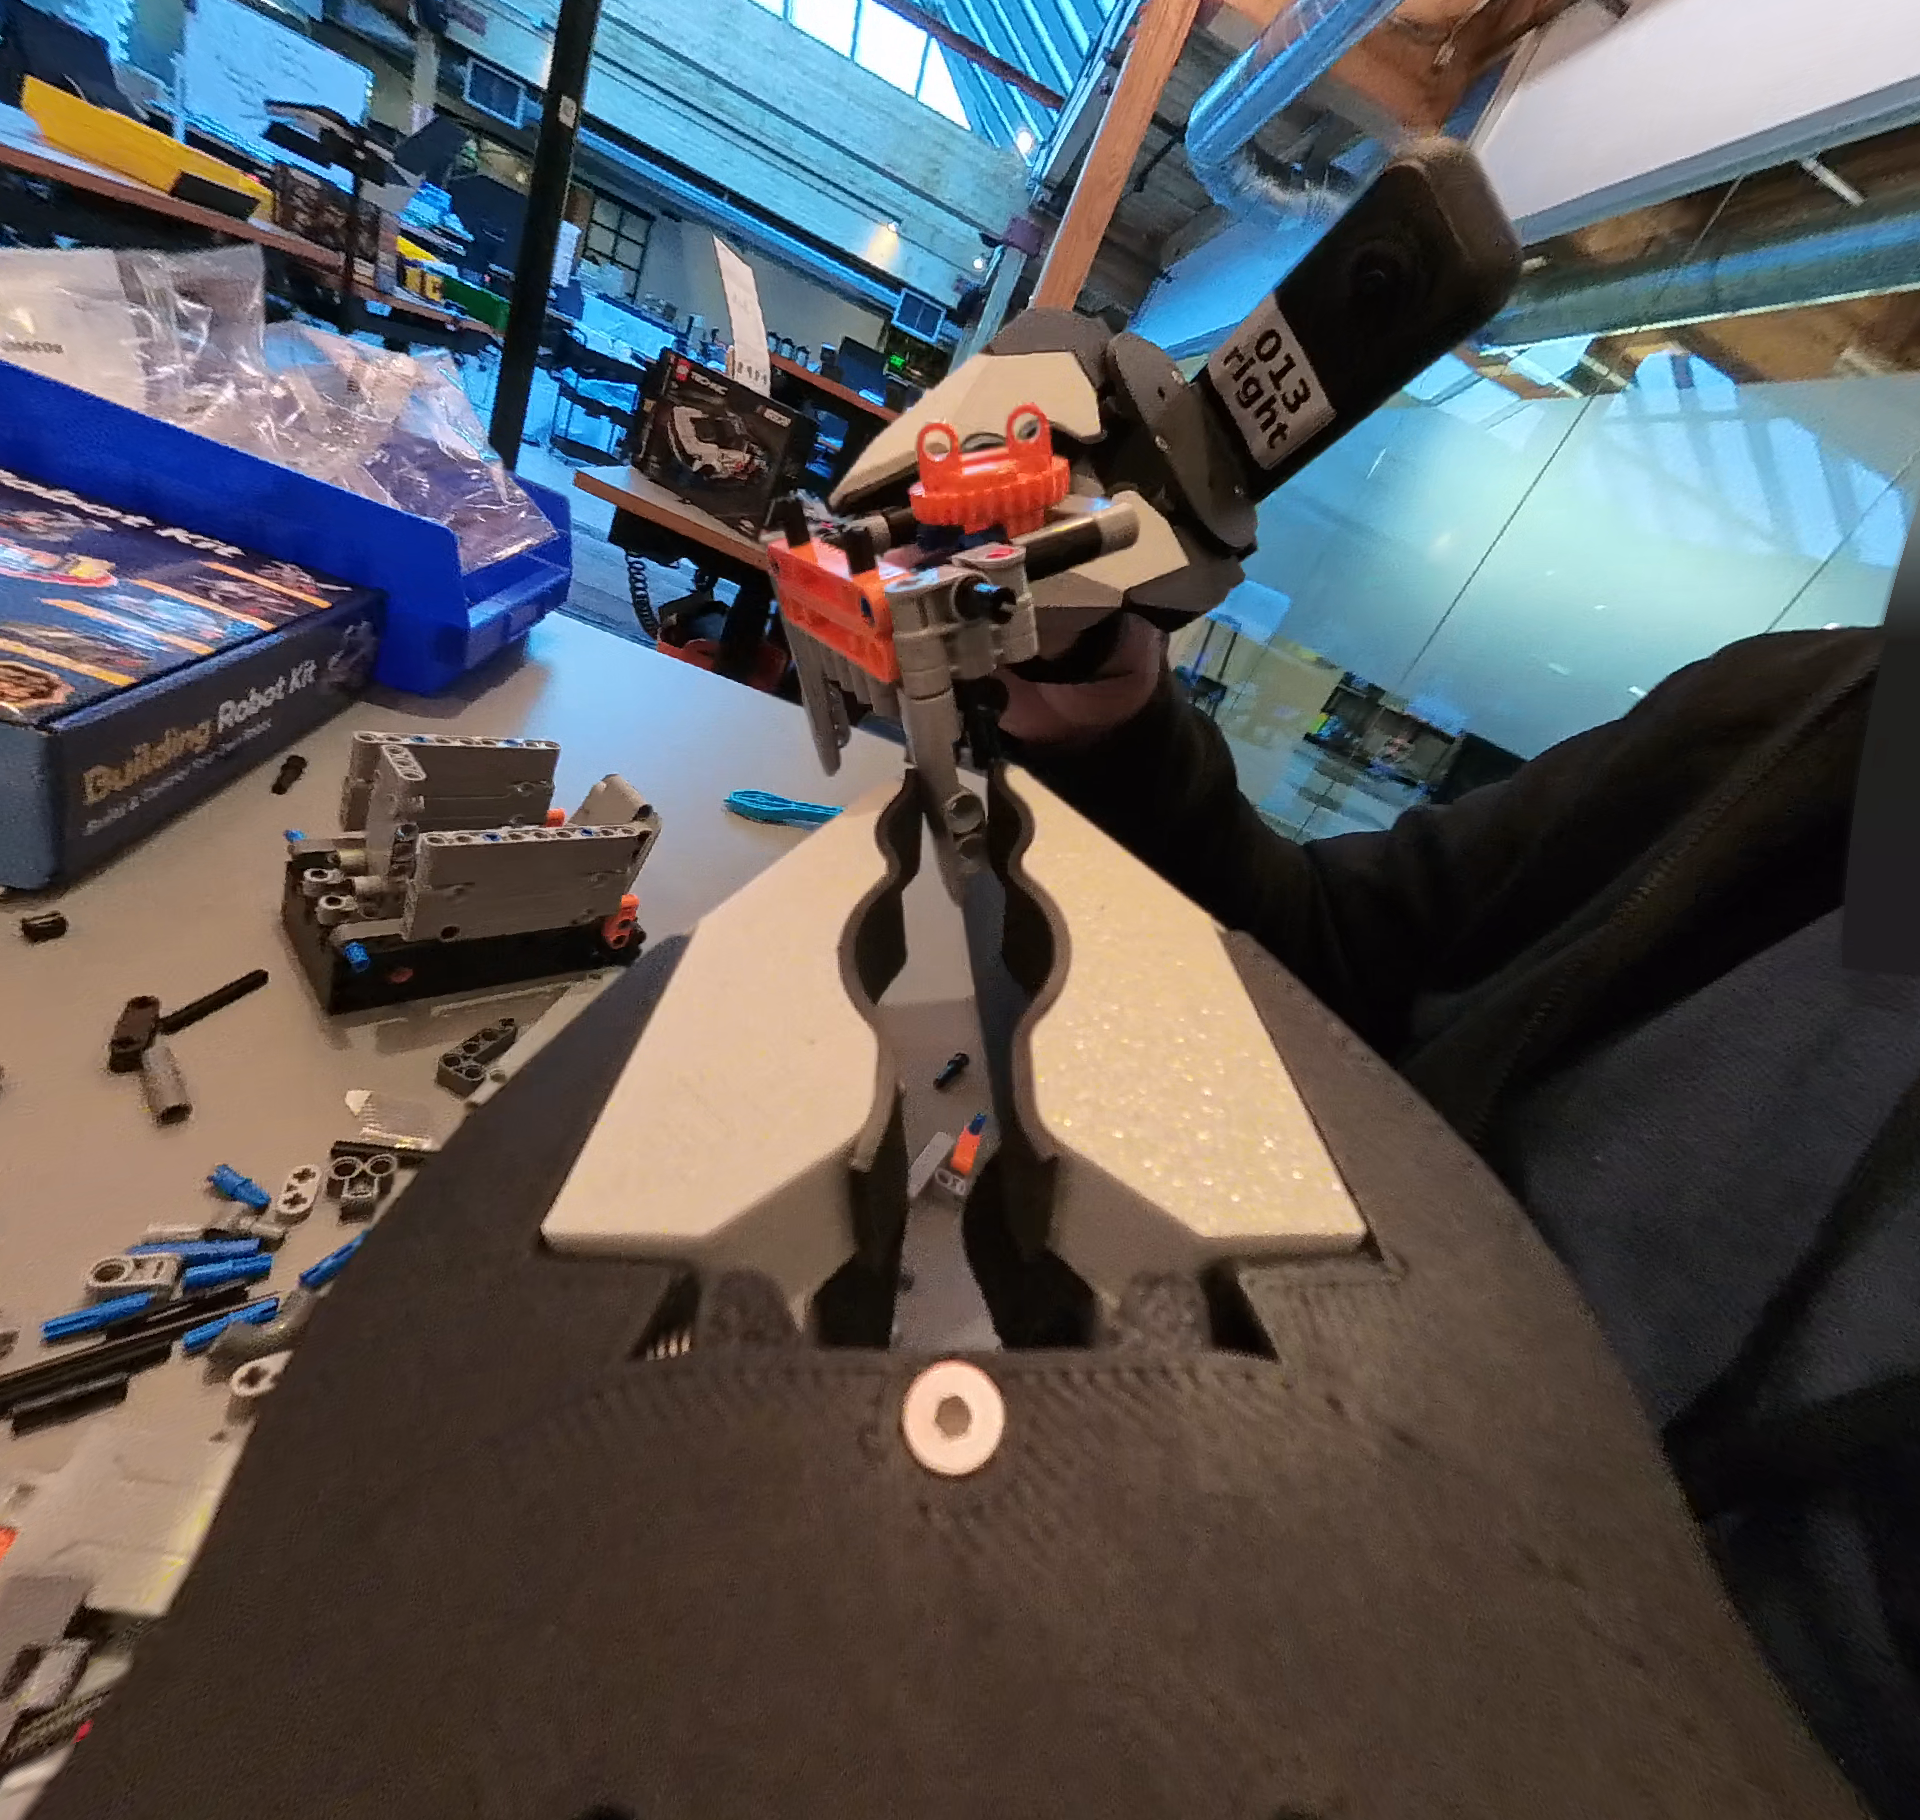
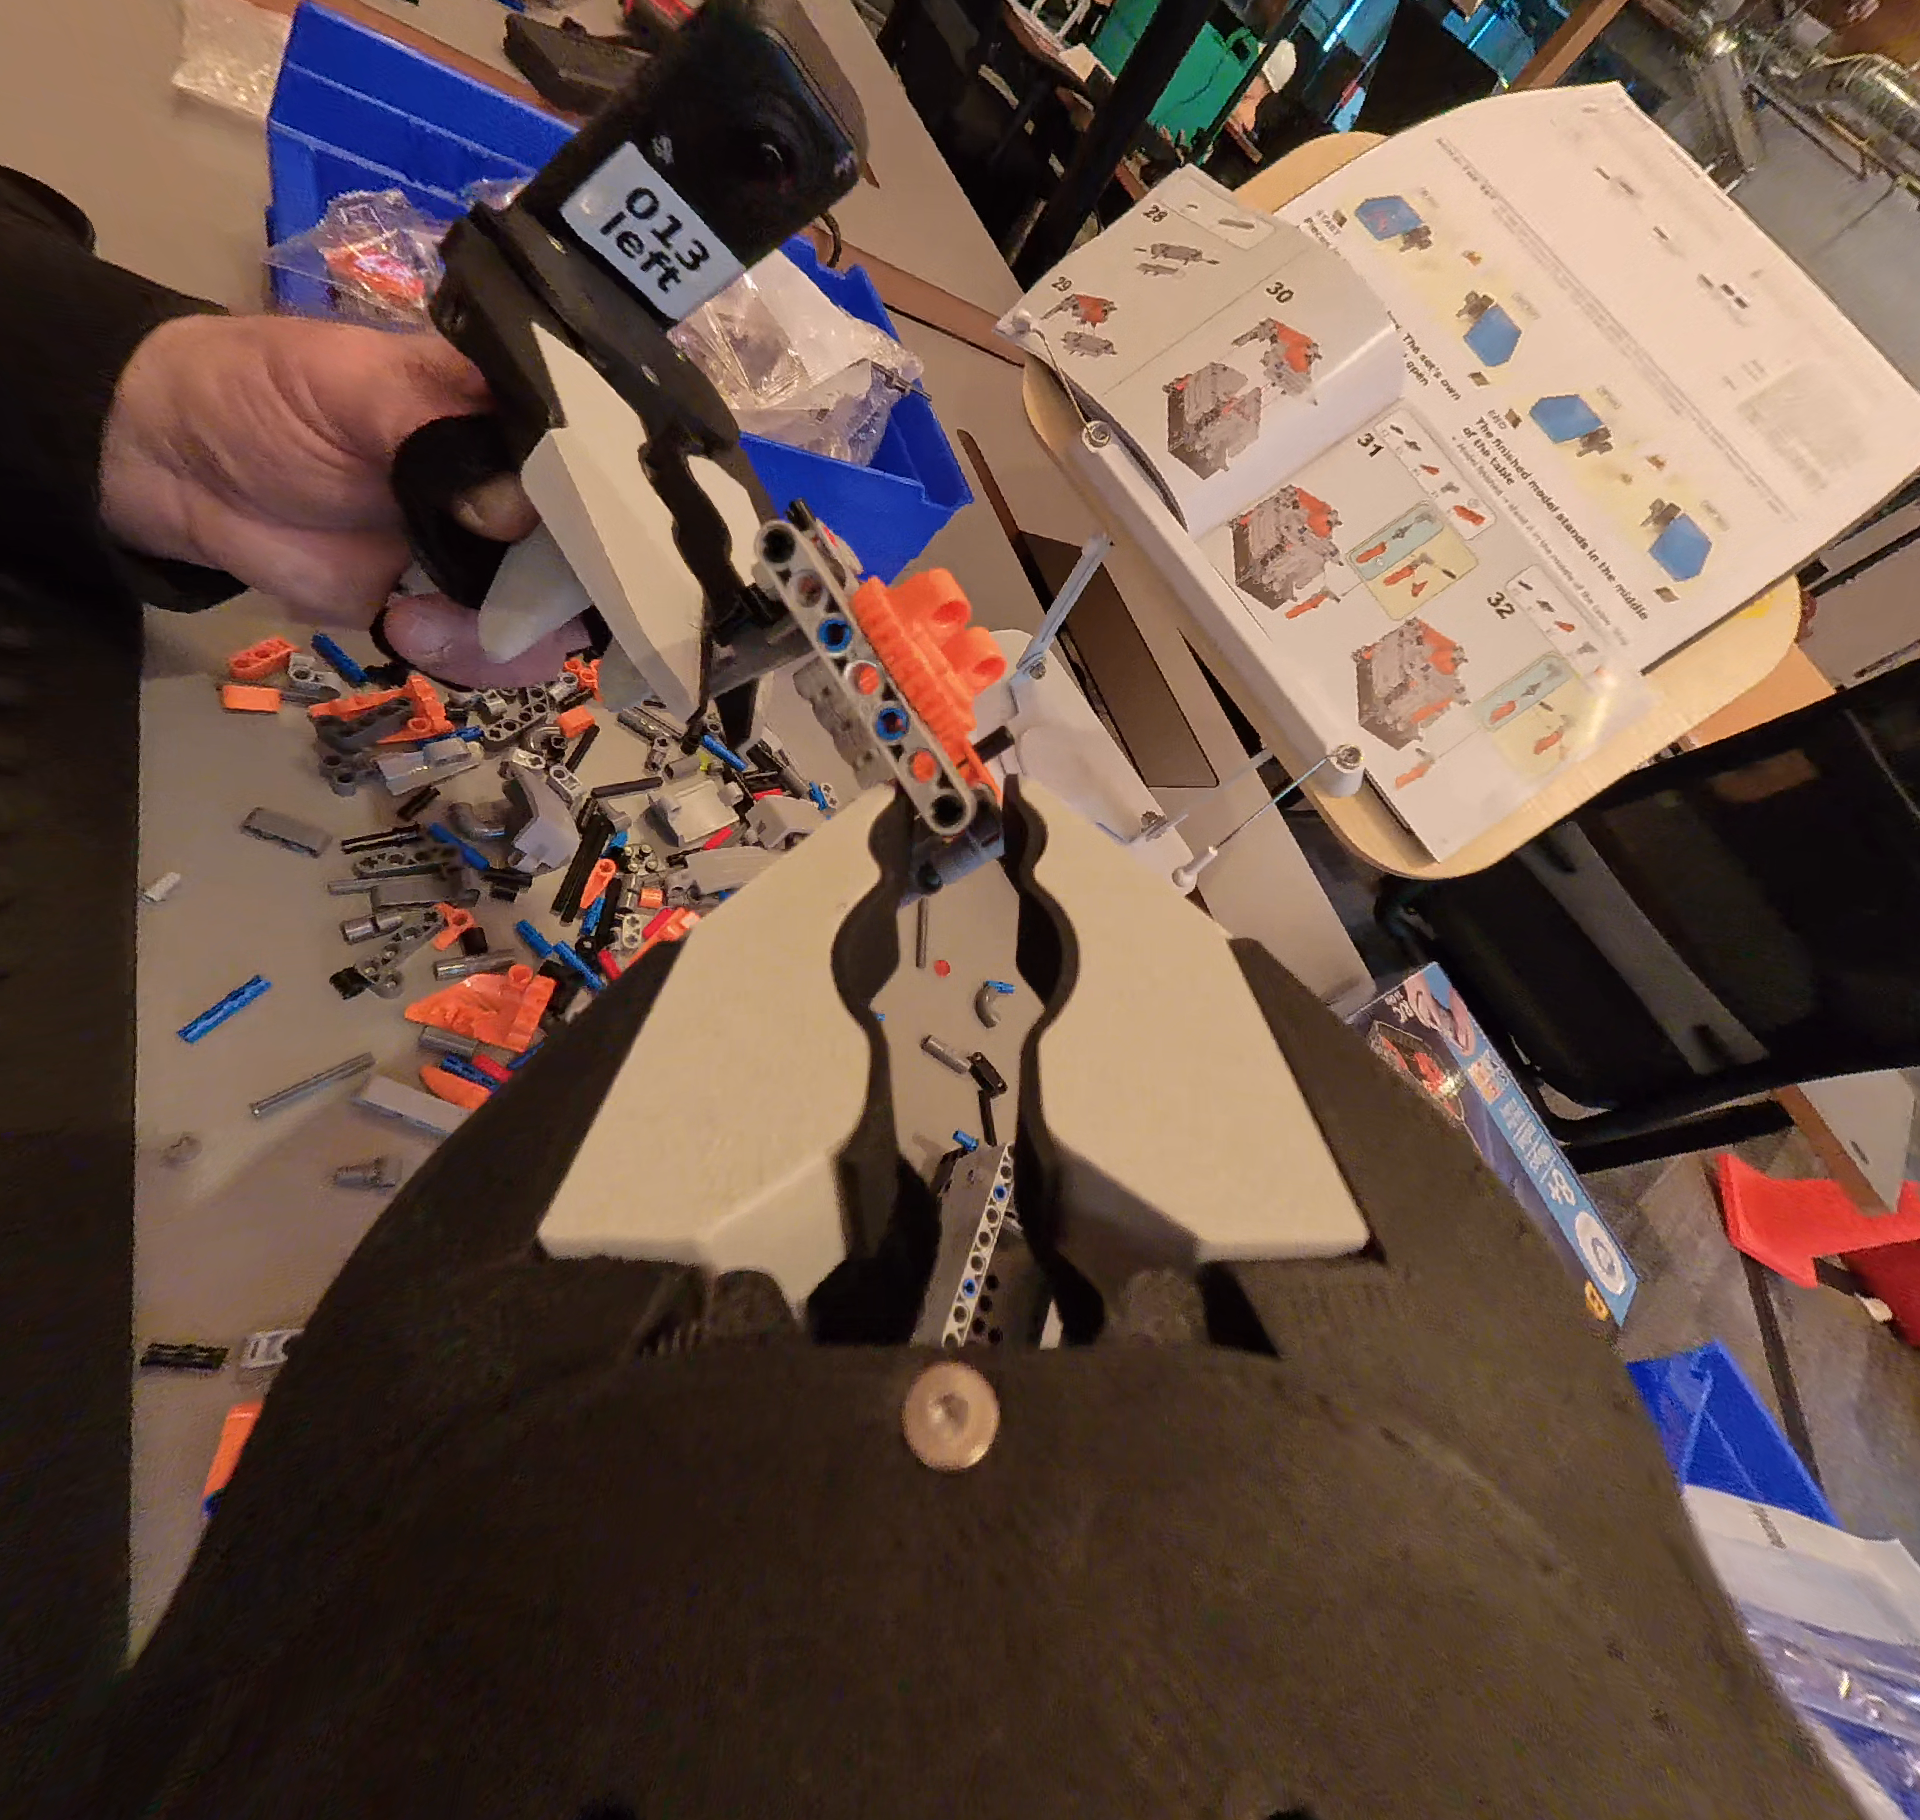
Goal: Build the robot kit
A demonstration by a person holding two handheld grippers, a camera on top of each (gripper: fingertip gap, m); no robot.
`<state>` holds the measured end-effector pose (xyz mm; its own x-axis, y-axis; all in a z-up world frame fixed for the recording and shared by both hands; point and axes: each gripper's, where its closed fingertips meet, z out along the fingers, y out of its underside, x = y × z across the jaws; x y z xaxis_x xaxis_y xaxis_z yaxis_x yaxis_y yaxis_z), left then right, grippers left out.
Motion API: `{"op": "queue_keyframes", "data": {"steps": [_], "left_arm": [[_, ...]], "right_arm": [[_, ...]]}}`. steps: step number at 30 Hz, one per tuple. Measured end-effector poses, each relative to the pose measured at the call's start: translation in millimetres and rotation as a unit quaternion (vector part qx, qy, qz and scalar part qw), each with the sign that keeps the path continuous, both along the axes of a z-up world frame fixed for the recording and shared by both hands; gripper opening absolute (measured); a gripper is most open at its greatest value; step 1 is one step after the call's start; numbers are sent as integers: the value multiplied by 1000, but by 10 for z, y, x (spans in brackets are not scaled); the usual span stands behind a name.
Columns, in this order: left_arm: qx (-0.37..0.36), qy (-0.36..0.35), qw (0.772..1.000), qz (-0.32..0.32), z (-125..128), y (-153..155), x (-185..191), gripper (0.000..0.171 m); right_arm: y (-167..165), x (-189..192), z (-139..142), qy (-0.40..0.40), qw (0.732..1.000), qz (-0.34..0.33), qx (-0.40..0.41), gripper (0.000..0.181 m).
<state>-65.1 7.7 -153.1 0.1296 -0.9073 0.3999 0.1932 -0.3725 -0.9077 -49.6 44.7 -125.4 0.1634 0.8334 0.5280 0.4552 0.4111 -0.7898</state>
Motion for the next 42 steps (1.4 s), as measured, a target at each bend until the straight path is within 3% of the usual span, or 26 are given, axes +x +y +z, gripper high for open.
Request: {"op": "queue_keyframes", "data": {"steps": [6, 14, 27, 42], "left_arm": [[1, 4, 1000, 7, -27, 31, -6, 12], [51, 35, 996, 71, 21, 100, -105, 22], [70, 62, 986, 141, 8, 242, -272, 27], [92, 87, 976, 178, -12, 305, -310, 30]], "right_arm": [[24, 9, -46, -20, 1000, -14, 20, 7], [29, -6, -54, -28, 999, -21, 30, 6], [76, -89, -100, -47, 996, -39, 62, 6], [102, -151, -166, -60, 996, -38, 58, 6]]}}
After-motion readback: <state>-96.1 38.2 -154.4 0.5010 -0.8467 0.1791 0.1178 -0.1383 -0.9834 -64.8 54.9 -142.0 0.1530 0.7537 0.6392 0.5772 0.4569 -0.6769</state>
